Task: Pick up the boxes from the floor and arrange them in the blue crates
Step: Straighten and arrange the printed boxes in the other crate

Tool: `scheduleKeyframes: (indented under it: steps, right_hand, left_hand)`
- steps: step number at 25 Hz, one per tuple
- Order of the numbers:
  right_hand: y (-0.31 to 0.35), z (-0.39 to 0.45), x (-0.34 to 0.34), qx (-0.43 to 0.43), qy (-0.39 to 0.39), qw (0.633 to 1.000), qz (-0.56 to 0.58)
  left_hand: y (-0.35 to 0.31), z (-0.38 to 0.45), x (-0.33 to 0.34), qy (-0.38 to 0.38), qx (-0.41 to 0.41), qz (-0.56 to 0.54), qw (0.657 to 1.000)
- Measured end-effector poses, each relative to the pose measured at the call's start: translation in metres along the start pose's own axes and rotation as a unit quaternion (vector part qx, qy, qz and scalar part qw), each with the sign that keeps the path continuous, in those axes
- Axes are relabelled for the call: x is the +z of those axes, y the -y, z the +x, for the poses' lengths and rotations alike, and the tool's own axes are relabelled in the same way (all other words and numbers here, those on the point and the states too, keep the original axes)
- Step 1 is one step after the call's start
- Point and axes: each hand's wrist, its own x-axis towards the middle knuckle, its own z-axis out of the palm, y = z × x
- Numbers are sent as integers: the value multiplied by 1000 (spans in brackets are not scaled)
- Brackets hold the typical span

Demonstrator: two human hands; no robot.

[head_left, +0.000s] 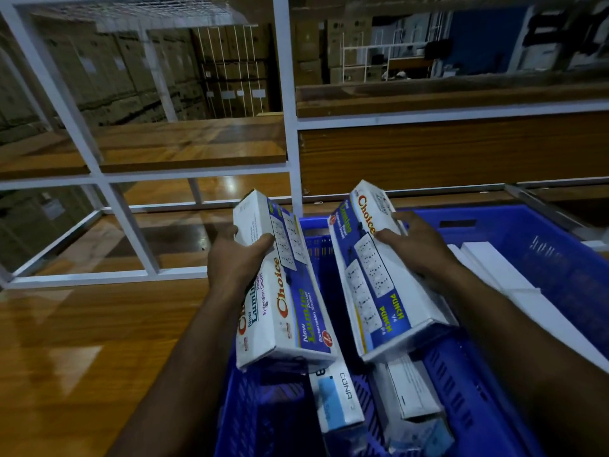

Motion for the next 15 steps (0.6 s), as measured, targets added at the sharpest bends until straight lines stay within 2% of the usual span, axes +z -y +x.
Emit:
scheduleKeyframes:
  steps: [4,9,13,15]
  right_hand:
    - [11,-9,15,52,71,987,137]
    - [30,-13,37,40,104,982,150]
    - [62,-23,28,32,252,935,250]
    - [68,-33,24,3,290,912,291]
  left_hand:
    - [6,-5,7,40,-40,-36,998]
    - [8,-10,9,39,-47,-53,997]
    - [9,-12,5,42,-69,-88,993]
    - [8,-14,4,27,-51,-119,991]
